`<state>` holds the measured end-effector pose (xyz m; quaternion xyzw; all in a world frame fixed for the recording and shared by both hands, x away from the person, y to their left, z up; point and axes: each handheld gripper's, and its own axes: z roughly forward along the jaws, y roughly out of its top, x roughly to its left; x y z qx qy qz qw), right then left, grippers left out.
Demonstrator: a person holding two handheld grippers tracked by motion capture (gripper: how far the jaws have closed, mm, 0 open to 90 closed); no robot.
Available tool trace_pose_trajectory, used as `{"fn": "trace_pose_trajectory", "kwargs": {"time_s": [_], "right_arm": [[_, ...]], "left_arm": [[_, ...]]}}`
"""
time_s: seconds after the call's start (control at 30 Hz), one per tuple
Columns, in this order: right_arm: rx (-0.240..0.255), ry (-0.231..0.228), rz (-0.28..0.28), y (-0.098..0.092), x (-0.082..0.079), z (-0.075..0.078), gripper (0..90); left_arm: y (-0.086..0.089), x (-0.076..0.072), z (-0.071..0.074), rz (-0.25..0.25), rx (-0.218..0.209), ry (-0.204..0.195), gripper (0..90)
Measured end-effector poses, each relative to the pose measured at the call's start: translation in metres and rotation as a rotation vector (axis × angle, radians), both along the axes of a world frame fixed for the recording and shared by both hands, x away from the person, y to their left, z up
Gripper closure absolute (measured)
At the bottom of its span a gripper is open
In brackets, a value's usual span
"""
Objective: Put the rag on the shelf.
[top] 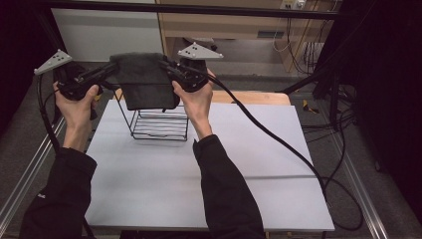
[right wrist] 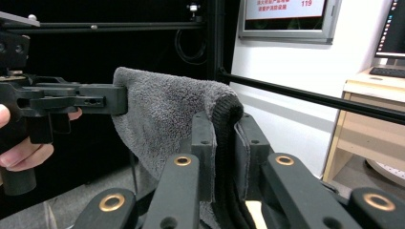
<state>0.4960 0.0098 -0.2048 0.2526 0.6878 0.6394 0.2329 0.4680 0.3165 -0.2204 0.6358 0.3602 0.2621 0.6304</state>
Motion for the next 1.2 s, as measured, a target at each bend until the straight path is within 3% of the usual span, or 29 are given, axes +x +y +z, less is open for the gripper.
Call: {"fn": "trace_pose_trajectory", "kwargs": {"time_s": [0.37,0.8,1.03,1.13,1.2], "right_arm": [[-0.060,0.052,0.040,0.000,-0.013,-0.002,80.7],[-0.078,0.101,0.094,-0.005,-0.020,-0.015,80.4],[-0.090,0.102,0.105,-0.004,-0.021,-0.017,80.1],[-0.097,0.098,0.109,-0.004,-0.021,-0.018,80.0],[-0.100,0.096,0.107,-0.004,-0.022,-0.018,79.9]], "left_arm": [[0.002,-0.011,-0.009,-0.019,0.029,0.025,80.5],[0.001,-0.023,-0.018,-0.025,0.068,0.079,78.1],[0.005,-0.029,-0.014,-0.019,0.119,0.117,74.6],[0.008,-0.031,-0.006,-0.013,0.128,0.149,71.4],[0.009,-0.034,0.001,-0.005,0.141,0.150,70.9]]}}
